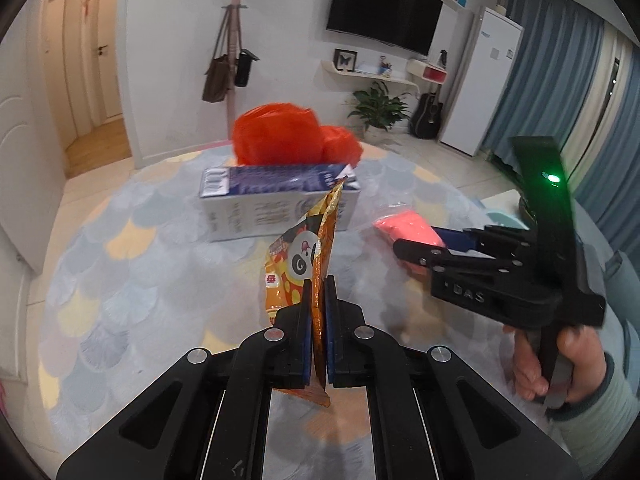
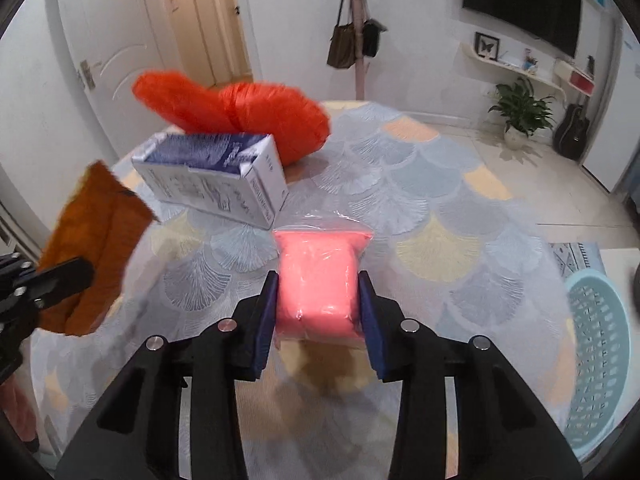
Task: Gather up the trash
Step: 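Carry snack bag and pink packet over the blue basket and open both tools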
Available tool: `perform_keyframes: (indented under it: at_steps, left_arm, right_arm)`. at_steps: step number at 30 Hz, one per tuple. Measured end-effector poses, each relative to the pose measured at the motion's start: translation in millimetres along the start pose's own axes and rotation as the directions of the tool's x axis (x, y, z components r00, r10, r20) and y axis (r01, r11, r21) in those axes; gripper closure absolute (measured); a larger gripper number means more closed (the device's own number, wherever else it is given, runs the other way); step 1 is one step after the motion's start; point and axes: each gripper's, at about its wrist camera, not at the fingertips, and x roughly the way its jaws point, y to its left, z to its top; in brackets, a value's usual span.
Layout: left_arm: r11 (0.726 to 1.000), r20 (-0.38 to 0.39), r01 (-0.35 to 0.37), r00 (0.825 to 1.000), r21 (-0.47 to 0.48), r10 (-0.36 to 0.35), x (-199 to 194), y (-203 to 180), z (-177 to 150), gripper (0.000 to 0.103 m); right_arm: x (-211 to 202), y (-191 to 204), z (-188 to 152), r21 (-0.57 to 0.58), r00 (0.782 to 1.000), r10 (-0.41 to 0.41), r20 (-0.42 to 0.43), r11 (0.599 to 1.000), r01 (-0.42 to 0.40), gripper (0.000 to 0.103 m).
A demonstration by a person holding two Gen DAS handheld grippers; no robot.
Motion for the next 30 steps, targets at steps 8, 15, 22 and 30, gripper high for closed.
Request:
perform_keyframes:
  at_steps: [8,15,22,30]
  left_arm:
    - [0.994,0.024,0.079,0.996,0.072,-0.081,6.4,-43.3,27.9,0.100]
    - [0.973,0.019,0.167,0.985,0.157,-0.172,25.2,-104.7,51.6,0.100]
    - [0.931,-0.042,0.309,0.951,0.197,-0.307,62.4,-175.6,67.1,0.100]
    - [0.869,-0.125,0.445,0.895,0.216,-0.428,115.3,-253.1,56.7,0.100]
  right_arm:
    - [-74.0,-65.6,-1.9,0.192,0.984,-0.098,0.146,0.979,0.069,0.068]
    - [-118.3,-146.2,-33.0,0.392,0.935,-0.309,0.173,0.893,0.223,0.068]
    - [-143.8,-217.5,-69.2,0.552,0.909,-0.396,0.130,0.791,0.266,0.068]
    - [-125.6,-285.5,-124.5,0.716,0.932,-0.362,0.005,0.652,0.249,0.068]
